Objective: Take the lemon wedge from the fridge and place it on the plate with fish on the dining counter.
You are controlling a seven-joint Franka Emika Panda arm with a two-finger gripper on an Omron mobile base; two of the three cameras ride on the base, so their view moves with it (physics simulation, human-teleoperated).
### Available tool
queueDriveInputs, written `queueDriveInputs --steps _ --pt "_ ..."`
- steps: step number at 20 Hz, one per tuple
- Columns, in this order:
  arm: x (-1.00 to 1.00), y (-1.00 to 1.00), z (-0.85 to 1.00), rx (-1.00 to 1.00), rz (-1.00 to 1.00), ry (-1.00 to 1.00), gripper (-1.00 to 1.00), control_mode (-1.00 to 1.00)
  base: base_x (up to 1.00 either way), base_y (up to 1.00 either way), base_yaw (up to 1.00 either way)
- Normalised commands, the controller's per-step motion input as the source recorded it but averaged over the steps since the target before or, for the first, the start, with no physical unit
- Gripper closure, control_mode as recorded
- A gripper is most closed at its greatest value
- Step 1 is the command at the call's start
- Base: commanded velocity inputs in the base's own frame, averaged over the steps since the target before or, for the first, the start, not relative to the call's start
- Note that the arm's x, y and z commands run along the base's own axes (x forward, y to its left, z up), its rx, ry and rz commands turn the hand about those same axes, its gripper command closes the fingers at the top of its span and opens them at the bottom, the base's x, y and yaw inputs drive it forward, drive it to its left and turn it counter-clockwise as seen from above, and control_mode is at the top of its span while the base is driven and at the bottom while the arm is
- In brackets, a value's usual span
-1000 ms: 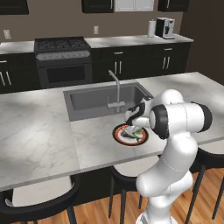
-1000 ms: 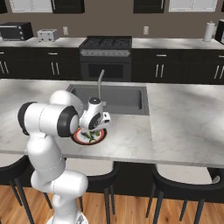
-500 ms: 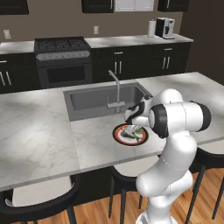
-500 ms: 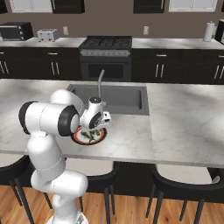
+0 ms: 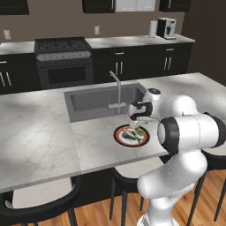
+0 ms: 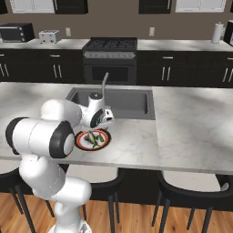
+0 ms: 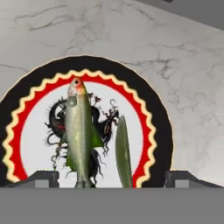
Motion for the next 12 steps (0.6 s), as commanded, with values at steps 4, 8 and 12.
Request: queueDriveInputs --steps 4,8,12 --pt "-1.0 0.22 1.0 0.0 0.0 -0.11 -1.0 -1.0 0.0 0.0 0.0" --pt "-1.0 0.29 1.0 0.0 -0.01 -0.16 -1.0 -1.0 0.0 0.0 0.0" --pt "-1.0 0.22 1.0 -0.01 -0.03 -0.24 -1.0 -1.0 0.0 0.0 0.0"
